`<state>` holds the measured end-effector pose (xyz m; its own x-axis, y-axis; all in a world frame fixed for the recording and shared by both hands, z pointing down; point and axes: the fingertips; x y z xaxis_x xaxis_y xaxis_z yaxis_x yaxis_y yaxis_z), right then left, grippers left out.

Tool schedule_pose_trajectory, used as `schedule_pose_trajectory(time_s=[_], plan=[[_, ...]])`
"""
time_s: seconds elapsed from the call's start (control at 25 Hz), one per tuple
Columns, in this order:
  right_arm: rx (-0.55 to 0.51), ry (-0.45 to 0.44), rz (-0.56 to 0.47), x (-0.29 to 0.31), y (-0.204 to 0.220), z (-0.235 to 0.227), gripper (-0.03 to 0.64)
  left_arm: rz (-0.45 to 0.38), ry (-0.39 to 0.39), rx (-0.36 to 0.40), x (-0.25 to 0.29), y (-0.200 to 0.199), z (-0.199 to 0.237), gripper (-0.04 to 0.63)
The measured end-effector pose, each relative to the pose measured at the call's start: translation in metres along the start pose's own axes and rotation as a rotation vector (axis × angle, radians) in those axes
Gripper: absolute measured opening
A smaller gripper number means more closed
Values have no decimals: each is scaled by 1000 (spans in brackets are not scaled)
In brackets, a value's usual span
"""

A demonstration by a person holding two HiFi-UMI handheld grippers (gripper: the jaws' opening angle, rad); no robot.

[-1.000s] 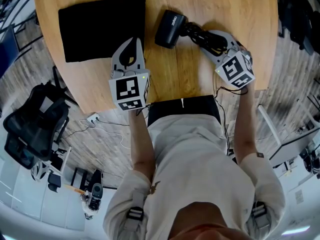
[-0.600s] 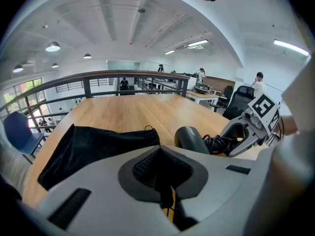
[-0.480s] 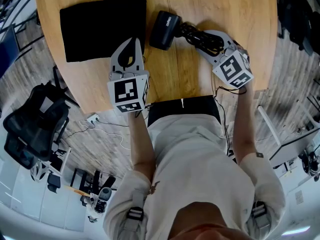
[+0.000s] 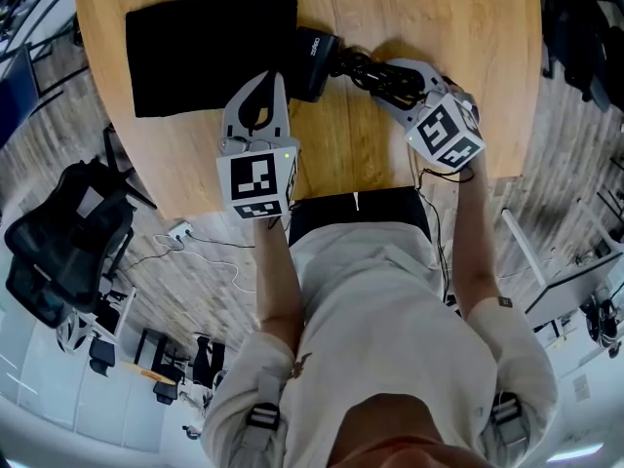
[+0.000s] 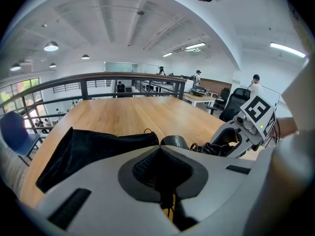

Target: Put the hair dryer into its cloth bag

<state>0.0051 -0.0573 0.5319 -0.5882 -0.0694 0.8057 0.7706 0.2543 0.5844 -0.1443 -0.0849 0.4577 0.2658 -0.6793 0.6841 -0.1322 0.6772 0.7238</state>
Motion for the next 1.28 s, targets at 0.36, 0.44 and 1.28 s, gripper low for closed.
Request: schedule_pose_trajectory(time_s=[0.36,0.44,1.28], plan=[[-12,-26,8,10,-8,10,222,-16,23,3,-5,-1,-6,17],[-15,-26,15,12,-13,11,222,-17,30,3,-7,-1,-5,17],[-38,-42,16,33,-41,13,222,-20,99,20,-12,3,-23,17]])
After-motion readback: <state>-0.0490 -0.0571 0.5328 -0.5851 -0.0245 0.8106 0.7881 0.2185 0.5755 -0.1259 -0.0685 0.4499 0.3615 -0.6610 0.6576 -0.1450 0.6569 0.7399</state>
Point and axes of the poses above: the fingertips, and each gripper's own axes: x forward along the fingers, z to its left, y out of its underside, and after that the axes turned 3 degrees about z, right-handed
